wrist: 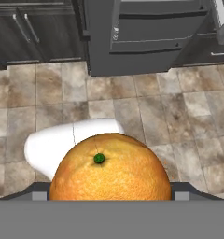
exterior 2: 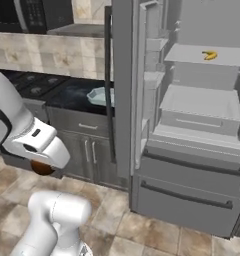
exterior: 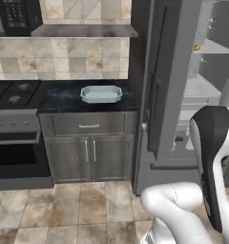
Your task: Pick the banana and orange from the fridge and place them inside the tupperware on the counter.
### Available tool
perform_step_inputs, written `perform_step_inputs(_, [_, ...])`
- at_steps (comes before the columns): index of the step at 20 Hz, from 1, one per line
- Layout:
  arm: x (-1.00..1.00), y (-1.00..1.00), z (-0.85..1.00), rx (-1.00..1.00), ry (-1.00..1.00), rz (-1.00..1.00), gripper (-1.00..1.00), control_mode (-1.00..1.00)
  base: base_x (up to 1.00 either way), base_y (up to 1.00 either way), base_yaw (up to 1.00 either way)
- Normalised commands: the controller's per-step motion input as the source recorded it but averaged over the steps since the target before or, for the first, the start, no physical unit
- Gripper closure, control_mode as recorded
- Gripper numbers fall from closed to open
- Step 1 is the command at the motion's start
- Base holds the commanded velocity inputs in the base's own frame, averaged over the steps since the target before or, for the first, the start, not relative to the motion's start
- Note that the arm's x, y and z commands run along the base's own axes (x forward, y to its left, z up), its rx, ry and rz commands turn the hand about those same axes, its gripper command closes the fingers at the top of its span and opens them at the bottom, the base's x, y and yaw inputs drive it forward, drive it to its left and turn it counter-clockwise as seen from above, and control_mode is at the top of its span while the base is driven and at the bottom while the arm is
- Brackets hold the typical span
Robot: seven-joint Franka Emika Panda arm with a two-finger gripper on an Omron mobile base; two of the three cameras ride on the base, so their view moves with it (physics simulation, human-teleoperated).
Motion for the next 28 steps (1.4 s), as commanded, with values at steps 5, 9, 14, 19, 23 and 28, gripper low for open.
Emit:
perform_step_inputs(5, [0.0,0.0,0.0,0.0,0.0,0.0,1.0,1.0,0.37,0.93,0.03])
perform_step_inputs(9, [0.0,0.0,0.0,0.0,0.0,0.0,1.0,1.0,0.45,0.86,0.39])
perform_step_inputs(14, [0.0,0.0,0.0,0.0,0.0,0.0,1.0,1.0,0.71,0.54,0.09])
perform_step_inputs(19, [0.0,0.0,0.0,0.0,0.0,0.0,1.0,1.0,0.94,0.29,-0.14])
perform_step_inputs(23, [0.0,0.0,0.0,0.0,0.0,0.0,1.0,1.0,0.89,0.21,-0.32])
perform_step_inputs(28, [0.0,0.0,0.0,0.0,0.0,0.0,1.0,1.0,0.85,0.12,-0.4])
